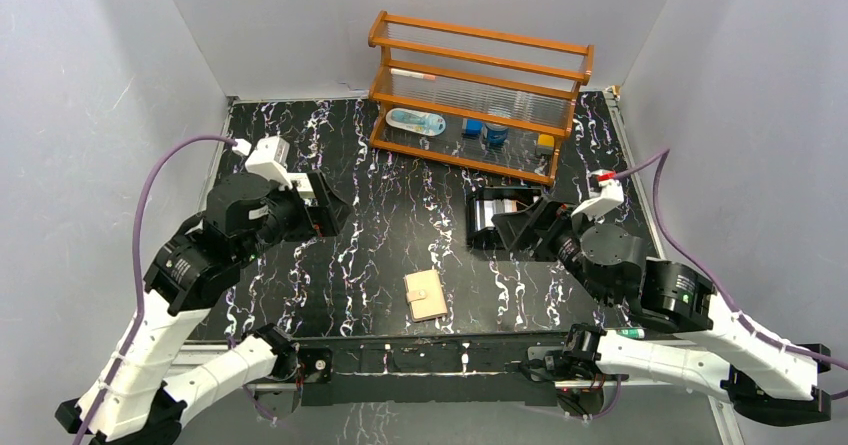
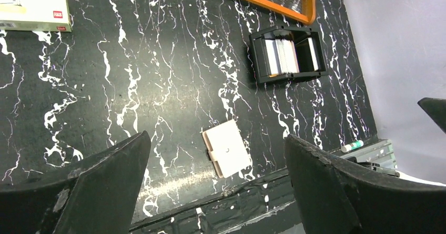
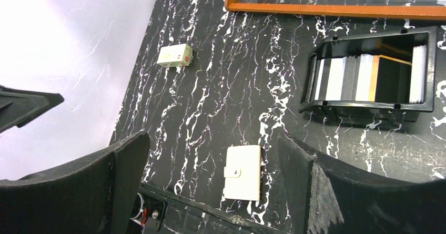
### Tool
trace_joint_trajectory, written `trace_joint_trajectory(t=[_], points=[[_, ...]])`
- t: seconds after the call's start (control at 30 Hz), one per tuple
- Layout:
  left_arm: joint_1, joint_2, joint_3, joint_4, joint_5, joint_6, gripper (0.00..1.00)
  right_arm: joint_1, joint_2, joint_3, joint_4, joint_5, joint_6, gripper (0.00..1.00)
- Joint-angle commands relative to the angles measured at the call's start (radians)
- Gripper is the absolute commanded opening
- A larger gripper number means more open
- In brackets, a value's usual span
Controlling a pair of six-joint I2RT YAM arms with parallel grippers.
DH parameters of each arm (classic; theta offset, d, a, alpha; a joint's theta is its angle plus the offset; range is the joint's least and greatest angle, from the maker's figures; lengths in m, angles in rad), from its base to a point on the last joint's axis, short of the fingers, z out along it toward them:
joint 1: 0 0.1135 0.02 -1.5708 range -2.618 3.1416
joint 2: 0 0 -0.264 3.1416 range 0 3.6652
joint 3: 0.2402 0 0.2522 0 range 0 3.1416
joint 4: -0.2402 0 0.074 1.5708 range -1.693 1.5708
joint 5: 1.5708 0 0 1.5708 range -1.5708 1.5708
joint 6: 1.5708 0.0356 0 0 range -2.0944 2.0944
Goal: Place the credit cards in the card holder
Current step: Reset both arms
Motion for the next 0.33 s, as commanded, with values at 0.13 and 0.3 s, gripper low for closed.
trace_joint_trajectory(t=[0.13,0.3], points=[[0.001,-0.042,-0.011,0.013,-0.057,0.006,0.99,-0.003,0.017,0.023,-0.027,0.057,0.01,0.98],[0.0,-0.053,-0.011,0.019,-0.069,0.012,0.99,-0.003,0.021,0.017,-0.023,0.056,0.009,0.98]])
